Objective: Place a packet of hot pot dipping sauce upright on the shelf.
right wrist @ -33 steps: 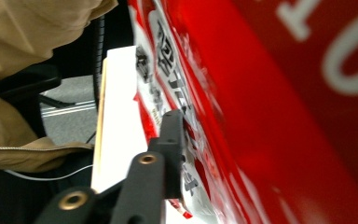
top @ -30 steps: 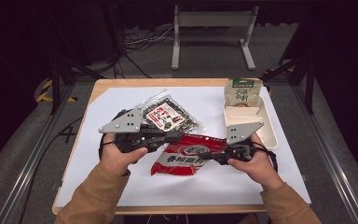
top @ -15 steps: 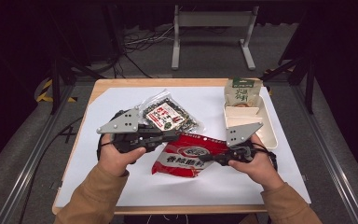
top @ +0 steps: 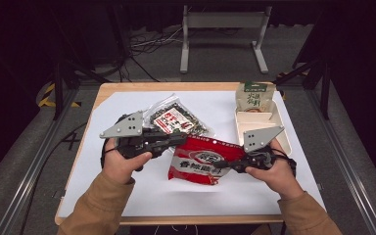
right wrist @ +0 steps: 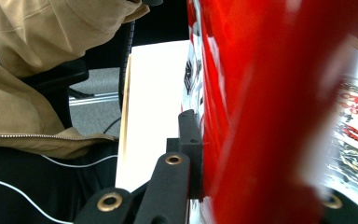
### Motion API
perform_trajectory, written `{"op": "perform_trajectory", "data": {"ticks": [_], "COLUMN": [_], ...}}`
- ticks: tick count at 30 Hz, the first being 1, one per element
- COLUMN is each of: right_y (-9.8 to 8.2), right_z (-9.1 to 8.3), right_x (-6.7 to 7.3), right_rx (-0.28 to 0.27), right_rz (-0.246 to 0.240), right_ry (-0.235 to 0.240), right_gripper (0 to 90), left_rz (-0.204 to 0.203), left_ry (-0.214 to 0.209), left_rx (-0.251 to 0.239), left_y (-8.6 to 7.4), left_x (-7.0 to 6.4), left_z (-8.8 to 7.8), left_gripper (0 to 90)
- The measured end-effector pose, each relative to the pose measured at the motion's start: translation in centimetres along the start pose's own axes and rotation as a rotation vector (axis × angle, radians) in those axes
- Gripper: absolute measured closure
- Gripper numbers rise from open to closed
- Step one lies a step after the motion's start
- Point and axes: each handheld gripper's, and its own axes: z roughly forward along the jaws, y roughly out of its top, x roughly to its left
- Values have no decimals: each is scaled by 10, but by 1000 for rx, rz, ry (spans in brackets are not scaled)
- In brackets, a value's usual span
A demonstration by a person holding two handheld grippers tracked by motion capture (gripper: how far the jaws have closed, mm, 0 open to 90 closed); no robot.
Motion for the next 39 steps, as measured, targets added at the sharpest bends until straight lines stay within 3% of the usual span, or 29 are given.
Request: {"op": "perform_trajectory", "data": {"ticks": [6, 11, 18, 23, 39], "right_y": [8, 15, 26, 36, 61], "right_z": [-13, -25, -43, -57, -94], "right_x": [-1, -3, -9, -12, -34], "right_rx": [28, 67, 103, 108, 150], "right_rz": [-9, -21, -33, -36, -32], "right_ry": [-24, -61, -111, -147, -260], "right_gripper": [897, 897, 897, 897, 896], "left_rz": [-3, -10, -13, -36, -68], "left_ry": [66, 100, 138, 174, 241], "left_rx": [6, 19, 30, 76, 143], "left_y": [-3, -6, -12, -17, -36], "left_x": [2, 3, 5, 9, 22], "left_z": [-1, -5, -9, -10, -13], "left_gripper": [556, 412, 366, 367, 329]}}
